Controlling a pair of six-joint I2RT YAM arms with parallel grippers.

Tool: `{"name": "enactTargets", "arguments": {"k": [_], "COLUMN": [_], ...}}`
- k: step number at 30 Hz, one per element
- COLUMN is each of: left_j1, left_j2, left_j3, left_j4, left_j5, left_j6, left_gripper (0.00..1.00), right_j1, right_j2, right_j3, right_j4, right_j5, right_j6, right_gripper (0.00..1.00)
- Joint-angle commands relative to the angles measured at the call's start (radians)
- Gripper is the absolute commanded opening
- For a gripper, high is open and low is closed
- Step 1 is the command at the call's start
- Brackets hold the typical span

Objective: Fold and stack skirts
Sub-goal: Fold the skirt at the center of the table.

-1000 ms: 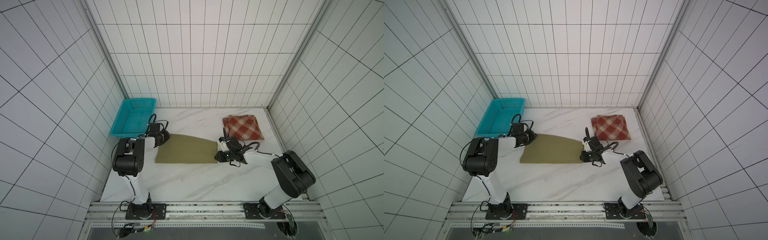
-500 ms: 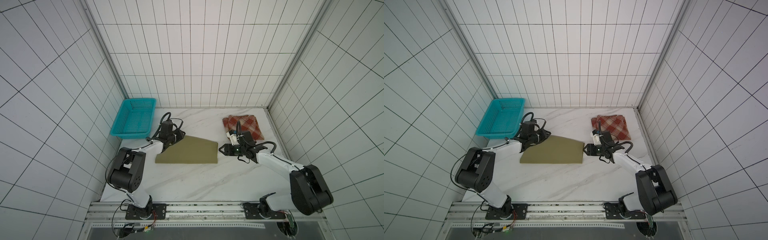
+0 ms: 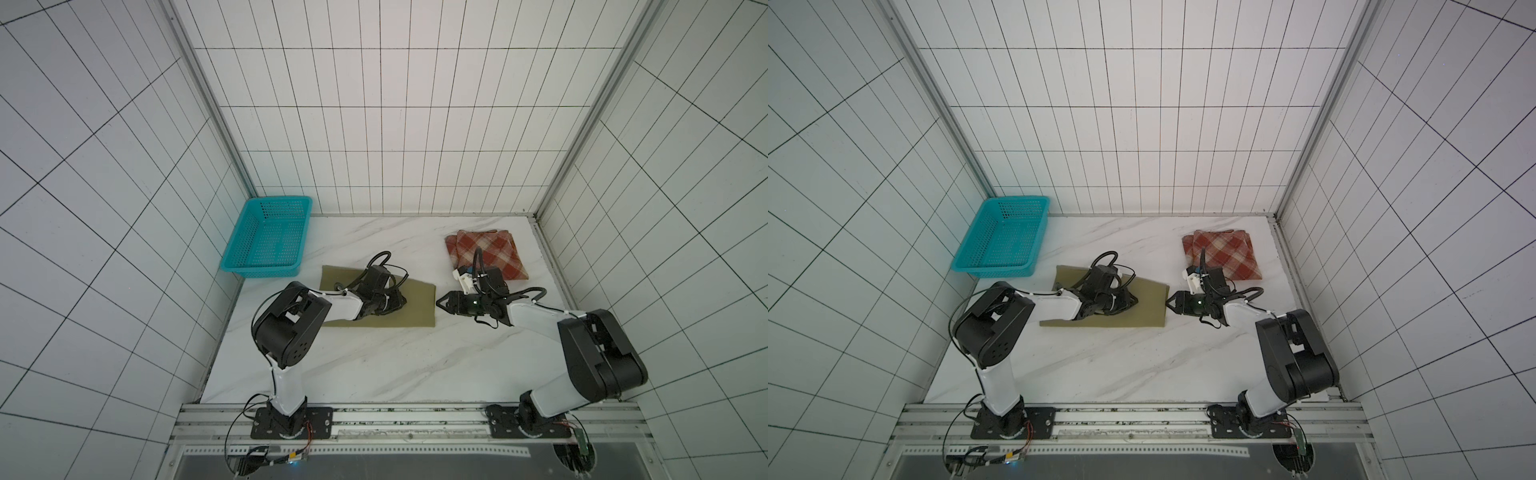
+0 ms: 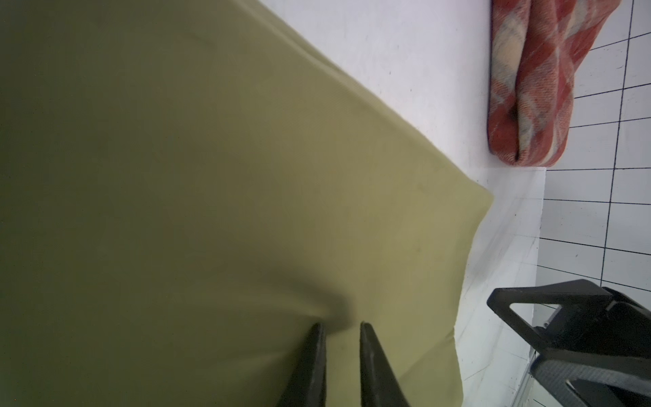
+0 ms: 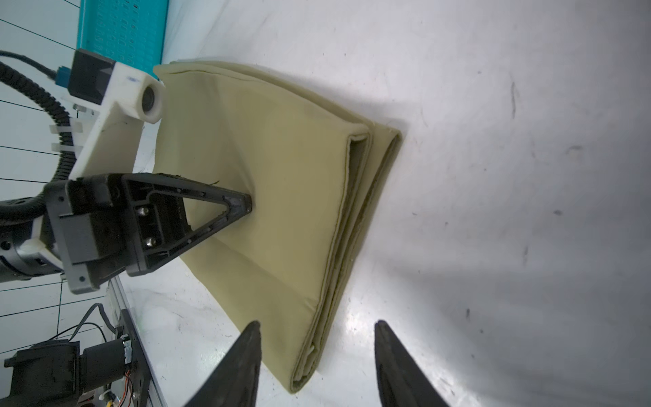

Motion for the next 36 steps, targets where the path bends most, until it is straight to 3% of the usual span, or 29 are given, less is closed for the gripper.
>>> {"name": "enactTargets", "arguments": {"k": [1,20,36], "left_j1": [-0.013,-0.013,-0.013], "left_j2": [0.038,0.065,0.073], "left_j3": [0.021,0.025,0.035], "left_j4": [0.017,-0.035,-0.041], "left_j5": [-0.019,-0.017,-0.015], "left_j6": [-0.013,0.035,0.040], "left_gripper": [0.19,0.18,0.18], "right_j1": [-0.004,0.046,0.063], "right_j2": [0.028,0.231,0.274], "right_j3": [-0.063,-0.050,0.000], "right_j4": [0.076,0.242,0.296], "right_j5": [-0.040,-0.038,-0.076], "right_j6": [0.024,0.132,0.172], "right_gripper": [0.52,0.52,0.51]}}
